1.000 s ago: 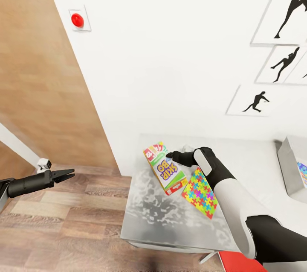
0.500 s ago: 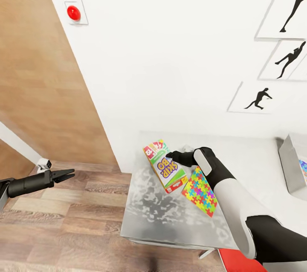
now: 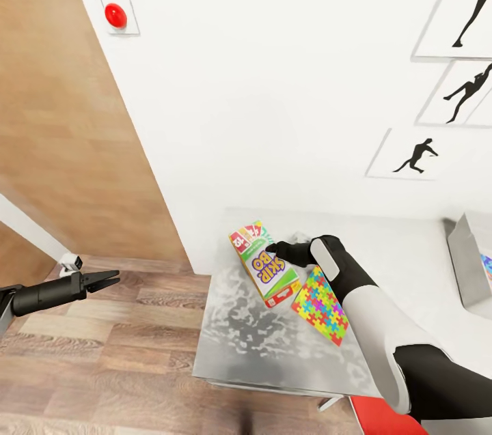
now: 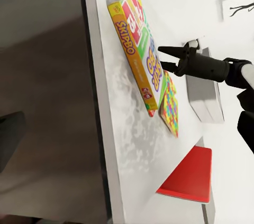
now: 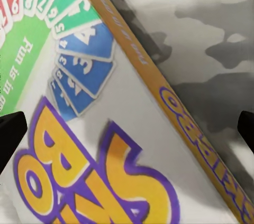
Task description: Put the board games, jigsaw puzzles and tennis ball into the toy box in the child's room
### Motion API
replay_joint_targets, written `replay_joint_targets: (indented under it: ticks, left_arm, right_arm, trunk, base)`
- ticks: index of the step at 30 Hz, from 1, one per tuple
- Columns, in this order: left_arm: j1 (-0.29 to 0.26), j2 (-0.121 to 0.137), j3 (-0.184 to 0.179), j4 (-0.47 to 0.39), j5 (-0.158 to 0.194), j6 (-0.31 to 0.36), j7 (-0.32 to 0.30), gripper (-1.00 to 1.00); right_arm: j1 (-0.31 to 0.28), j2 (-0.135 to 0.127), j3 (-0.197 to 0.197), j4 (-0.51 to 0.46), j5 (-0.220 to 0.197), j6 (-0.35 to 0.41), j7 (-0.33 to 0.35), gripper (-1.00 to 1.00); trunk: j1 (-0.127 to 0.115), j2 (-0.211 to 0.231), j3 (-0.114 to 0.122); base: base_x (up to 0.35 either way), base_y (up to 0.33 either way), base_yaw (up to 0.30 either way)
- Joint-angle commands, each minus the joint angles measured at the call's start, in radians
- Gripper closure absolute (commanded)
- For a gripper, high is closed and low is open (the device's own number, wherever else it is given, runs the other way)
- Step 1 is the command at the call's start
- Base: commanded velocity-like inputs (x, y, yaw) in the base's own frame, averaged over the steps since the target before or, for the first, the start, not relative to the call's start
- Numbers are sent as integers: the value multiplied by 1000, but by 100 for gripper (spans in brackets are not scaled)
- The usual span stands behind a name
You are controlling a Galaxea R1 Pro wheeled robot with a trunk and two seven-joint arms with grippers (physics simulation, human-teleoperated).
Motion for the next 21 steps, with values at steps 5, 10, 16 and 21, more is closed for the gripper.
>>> replay_joint_targets:
  ticks: [5, 10, 16, 21]
  left_arm:
    - [-1, 0, 0, 0, -1, 11, -4, -100]
    - [-1, 0, 0, 0, -1, 11, -4, -100]
    - [-1, 1, 0, 0, -1, 11, -4, -100]
    - [-1, 1, 0, 0, -1, 11, -4, -100]
  right_arm:
    - [-1, 0, 1, -1, -1, 4, 10, -100]
    - [-1, 0, 1, -1, -2, 5, 14, -100]
    - [-1, 0, 2, -1, -2, 5, 14, -100]
    - [-1, 0, 2, -1, -1, 5, 14, -100]
  trunk:
    - [1, -2, -2]
    - [1, -2, -5]
    - [1, -2, -10]
    - [1, -2, -13]
  base:
    - [0, 62, 0]
    - [0, 116, 0]
    - [0, 150, 0]
    - [0, 87, 0]
